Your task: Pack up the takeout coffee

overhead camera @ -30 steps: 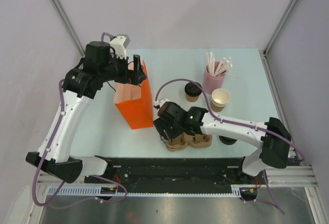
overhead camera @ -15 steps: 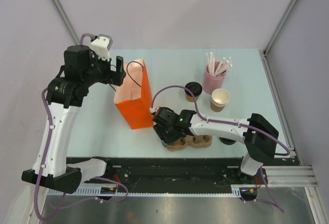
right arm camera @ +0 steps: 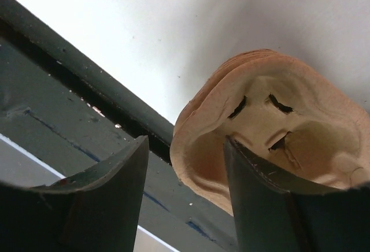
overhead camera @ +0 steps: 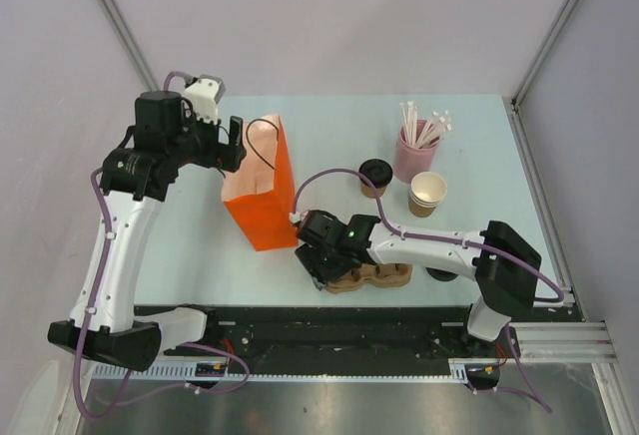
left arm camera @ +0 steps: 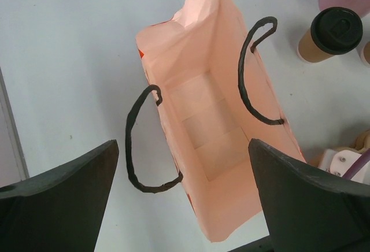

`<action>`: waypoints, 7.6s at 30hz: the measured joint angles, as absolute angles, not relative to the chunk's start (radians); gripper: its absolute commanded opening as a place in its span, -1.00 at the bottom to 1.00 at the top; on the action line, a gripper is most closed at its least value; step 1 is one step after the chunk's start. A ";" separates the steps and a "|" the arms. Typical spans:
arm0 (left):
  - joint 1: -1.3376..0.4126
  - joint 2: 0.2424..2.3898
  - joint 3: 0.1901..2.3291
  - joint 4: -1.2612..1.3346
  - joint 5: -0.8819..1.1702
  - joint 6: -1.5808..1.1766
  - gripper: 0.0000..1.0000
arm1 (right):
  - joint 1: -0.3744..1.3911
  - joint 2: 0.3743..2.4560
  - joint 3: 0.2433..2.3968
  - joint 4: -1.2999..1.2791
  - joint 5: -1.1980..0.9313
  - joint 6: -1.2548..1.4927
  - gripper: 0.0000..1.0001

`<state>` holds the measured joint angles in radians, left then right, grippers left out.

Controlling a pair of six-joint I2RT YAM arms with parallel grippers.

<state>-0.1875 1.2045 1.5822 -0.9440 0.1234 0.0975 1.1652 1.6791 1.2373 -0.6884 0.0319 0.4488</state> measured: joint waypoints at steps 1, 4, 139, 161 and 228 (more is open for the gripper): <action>-0.187 1.205 1.582 -0.944 0.128 0.097 1.00 | 1.165 1.676 1.237 -0.690 0.028 0.445 0.23; -0.187 1.206 1.582 -0.944 0.139 0.098 1.00 | 1.166 1.644 1.235 -0.696 0.032 0.445 0.38; -0.189 1.118 1.272 -0.802 0.345 0.076 -0.99 | 0.778 1.729 1.916 -0.297 -0.297 -0.137 -1.00; -0.173 1.096 1.251 -0.774 0.415 0.078 -0.99 | 0.906 1.763 1.916 -0.552 -0.337 -0.218 -1.00; -0.172 1.092 1.198 -0.734 0.305 0.159 -0.99 | 1.006 2.213 2.040 -1.040 -0.034 -0.134 -1.00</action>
